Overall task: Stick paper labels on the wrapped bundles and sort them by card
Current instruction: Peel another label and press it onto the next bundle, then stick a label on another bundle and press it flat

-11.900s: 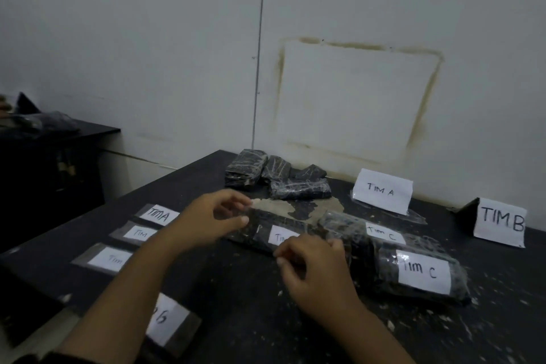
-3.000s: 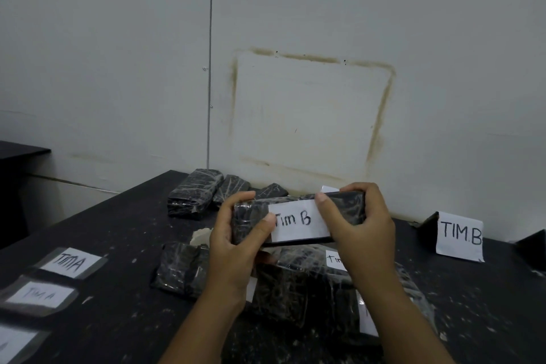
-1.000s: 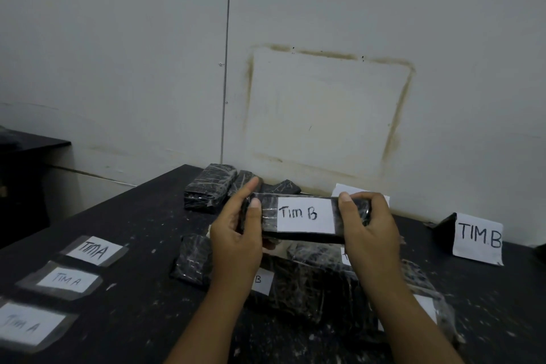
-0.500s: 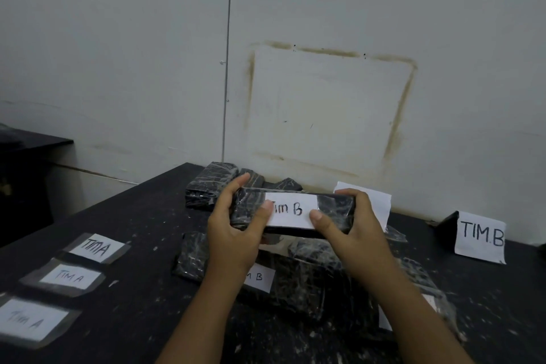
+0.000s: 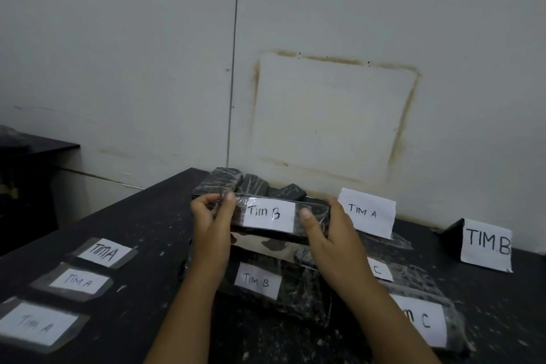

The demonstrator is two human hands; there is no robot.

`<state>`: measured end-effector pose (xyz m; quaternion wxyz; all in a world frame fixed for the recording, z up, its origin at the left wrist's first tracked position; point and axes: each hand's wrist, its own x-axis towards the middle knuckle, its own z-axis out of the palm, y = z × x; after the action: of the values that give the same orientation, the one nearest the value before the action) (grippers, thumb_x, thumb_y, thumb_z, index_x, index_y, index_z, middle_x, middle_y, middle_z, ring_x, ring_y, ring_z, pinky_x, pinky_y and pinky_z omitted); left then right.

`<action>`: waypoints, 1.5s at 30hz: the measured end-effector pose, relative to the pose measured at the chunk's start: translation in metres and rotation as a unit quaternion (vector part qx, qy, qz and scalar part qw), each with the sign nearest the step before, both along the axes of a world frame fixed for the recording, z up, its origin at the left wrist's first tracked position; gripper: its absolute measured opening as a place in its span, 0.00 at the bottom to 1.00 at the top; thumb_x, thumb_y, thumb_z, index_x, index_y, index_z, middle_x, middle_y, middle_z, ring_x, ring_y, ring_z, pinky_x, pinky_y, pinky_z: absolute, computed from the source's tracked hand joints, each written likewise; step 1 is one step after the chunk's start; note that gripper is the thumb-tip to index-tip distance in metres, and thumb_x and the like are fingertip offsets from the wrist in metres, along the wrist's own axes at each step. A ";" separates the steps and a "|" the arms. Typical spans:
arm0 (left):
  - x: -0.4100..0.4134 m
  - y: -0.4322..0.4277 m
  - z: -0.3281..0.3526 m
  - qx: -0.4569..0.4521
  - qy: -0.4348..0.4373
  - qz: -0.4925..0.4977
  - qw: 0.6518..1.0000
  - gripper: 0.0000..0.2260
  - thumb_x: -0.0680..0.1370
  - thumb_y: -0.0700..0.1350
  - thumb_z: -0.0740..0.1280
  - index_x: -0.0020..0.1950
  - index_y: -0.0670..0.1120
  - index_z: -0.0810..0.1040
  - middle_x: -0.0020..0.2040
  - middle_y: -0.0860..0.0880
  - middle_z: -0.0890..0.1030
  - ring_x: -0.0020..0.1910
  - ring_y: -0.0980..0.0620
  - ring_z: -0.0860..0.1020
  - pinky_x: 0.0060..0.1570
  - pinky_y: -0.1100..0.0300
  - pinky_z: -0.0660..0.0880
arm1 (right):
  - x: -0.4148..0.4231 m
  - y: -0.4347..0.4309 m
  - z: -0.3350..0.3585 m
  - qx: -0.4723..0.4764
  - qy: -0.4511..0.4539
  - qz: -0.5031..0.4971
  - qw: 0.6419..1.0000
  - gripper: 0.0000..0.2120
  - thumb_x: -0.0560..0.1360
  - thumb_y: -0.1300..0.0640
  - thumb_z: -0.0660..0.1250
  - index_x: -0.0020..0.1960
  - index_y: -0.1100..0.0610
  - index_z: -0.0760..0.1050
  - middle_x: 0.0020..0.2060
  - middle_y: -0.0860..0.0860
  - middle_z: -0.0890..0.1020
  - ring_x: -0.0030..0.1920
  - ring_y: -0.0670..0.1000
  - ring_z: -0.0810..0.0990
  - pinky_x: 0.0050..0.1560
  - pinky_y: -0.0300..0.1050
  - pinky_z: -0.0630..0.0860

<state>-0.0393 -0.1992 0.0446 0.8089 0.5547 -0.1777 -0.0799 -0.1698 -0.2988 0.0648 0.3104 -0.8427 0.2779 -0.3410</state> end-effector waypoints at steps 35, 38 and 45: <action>0.041 0.005 -0.024 0.437 -0.095 0.167 0.879 0.17 0.77 0.56 0.61 0.66 0.58 0.71 0.70 0.50 0.70 0.71 0.46 0.64 0.71 0.41 0.54 | 0.033 0.020 -0.022 -0.148 0.149 -0.009 0.978 0.21 0.75 0.41 0.59 0.66 0.44 0.63 0.61 0.41 0.73 0.62 0.44 0.71 0.74 0.58 0.43; 0.042 0.009 -0.016 0.260 -0.063 0.166 0.949 0.10 0.77 0.50 0.65 0.56 0.62 0.75 0.66 0.51 0.74 0.67 0.48 0.69 0.68 0.43 0.61 | 0.034 0.030 -0.020 -0.151 0.102 0.026 0.983 0.15 0.75 0.44 0.60 0.61 0.43 0.66 0.54 0.38 0.73 0.58 0.41 0.71 0.73 0.54 0.49; 0.055 0.052 0.017 0.045 -0.018 0.091 0.995 0.08 0.78 0.39 0.65 0.52 0.50 0.77 0.44 0.54 0.78 0.44 0.57 0.75 0.39 0.66 0.68 | 0.054 0.068 -0.023 -0.121 0.100 0.131 0.979 0.08 0.71 0.44 0.61 0.50 0.42 0.70 0.49 0.39 0.73 0.54 0.43 0.73 0.61 0.49 0.64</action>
<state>0.0154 -0.1474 0.0620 0.7839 0.6055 -0.1372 -0.0042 -0.1159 -0.2309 0.0419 0.2191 -0.9327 0.1519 -0.2428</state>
